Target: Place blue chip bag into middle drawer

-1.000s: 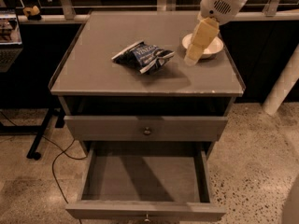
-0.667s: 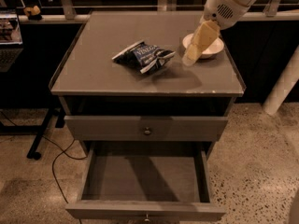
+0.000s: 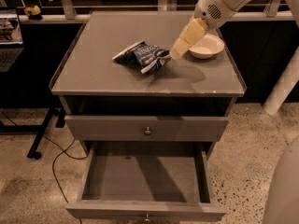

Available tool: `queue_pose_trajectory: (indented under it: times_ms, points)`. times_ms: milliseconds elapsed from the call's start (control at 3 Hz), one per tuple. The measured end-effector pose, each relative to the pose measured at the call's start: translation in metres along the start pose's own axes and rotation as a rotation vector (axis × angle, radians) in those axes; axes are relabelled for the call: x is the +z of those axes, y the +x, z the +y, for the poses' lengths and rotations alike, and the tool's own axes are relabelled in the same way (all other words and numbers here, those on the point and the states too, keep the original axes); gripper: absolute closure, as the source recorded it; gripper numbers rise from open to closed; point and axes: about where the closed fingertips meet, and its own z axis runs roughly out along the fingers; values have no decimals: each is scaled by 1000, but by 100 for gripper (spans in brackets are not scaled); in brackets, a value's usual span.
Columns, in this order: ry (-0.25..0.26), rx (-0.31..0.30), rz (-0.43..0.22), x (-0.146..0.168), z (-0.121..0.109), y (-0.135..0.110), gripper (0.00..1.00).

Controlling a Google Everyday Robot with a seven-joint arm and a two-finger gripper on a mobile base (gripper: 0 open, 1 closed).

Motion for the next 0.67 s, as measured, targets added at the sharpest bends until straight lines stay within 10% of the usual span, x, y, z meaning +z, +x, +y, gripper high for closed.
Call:
queue_pose_trajectory:
  times_ms: [667]
  points:
    - [-3, -29, 16, 26, -19, -26, 0]
